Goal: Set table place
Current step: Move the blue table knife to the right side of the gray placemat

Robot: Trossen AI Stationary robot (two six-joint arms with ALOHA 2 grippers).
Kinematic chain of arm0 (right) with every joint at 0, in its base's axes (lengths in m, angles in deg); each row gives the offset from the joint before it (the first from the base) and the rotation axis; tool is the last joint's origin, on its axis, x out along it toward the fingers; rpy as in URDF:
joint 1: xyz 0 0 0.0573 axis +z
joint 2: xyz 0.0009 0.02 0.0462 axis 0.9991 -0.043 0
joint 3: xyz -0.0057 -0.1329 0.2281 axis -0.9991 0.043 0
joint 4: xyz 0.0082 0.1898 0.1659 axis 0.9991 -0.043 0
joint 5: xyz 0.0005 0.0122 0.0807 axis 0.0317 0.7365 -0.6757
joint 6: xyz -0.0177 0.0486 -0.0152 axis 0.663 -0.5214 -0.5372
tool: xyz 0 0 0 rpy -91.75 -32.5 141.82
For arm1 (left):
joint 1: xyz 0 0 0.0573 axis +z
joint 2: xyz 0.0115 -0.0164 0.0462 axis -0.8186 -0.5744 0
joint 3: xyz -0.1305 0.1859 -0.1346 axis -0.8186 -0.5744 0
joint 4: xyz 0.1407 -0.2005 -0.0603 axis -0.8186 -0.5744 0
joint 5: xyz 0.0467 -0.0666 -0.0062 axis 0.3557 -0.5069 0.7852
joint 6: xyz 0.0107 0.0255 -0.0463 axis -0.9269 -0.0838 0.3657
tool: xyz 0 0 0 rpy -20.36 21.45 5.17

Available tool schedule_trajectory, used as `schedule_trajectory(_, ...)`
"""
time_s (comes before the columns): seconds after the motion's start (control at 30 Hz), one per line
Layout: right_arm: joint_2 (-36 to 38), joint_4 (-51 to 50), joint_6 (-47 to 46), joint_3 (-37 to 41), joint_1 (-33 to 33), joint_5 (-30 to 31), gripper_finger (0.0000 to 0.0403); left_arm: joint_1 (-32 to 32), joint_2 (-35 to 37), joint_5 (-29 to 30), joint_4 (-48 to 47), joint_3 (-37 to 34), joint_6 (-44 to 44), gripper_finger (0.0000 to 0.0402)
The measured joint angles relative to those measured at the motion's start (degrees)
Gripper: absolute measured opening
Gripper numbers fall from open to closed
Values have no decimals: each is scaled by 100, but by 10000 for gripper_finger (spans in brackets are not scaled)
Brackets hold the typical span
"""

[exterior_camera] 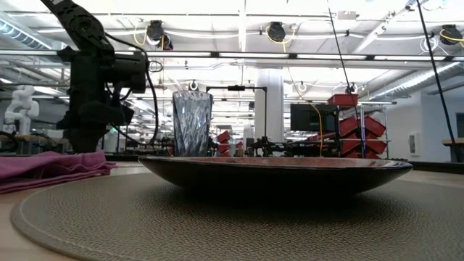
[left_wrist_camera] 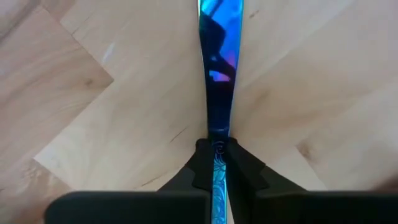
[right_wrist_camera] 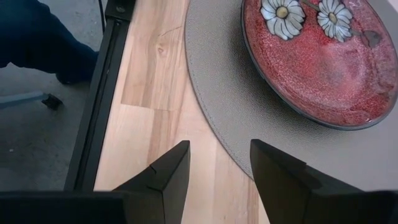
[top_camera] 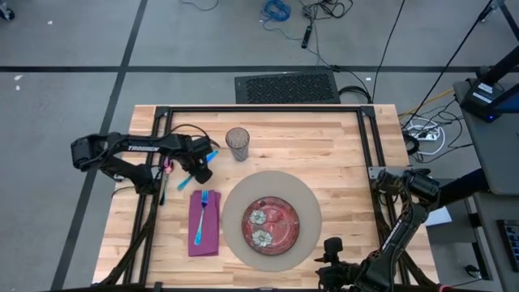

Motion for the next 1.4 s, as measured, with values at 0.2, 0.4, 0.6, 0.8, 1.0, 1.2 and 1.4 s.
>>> schedule_trajectory(0.2,0,0,70,0,-9,6,155,-186,2,-137,-264,329,-41,4)
schedule_trajectory(0.4,0,6,73,-2,-9,9,155,-336,-2,-87,-515,508,-20,4)
schedule_trajectory(0.6,0,12,169,-2,-62,160,155,-401,2,67,-679,508,26,2)
schedule_trajectory(0.8,0,13,596,-2,-398,810,155,-399,9,175,-808,508,181,1)
schedule_trajectory(1.0,0,5,1110,-2,-1093,835,155,-402,9,103,-778,490,177,0)
schedule_trajectory(1.2,0,78,1769,-1,-1818,1129,155,-397,11,104,-628,322,153,0)
schedule_trajectory(1.4,22,1602,3259,372,-2870,316,155,-397,11,114,-362,233,115,10)
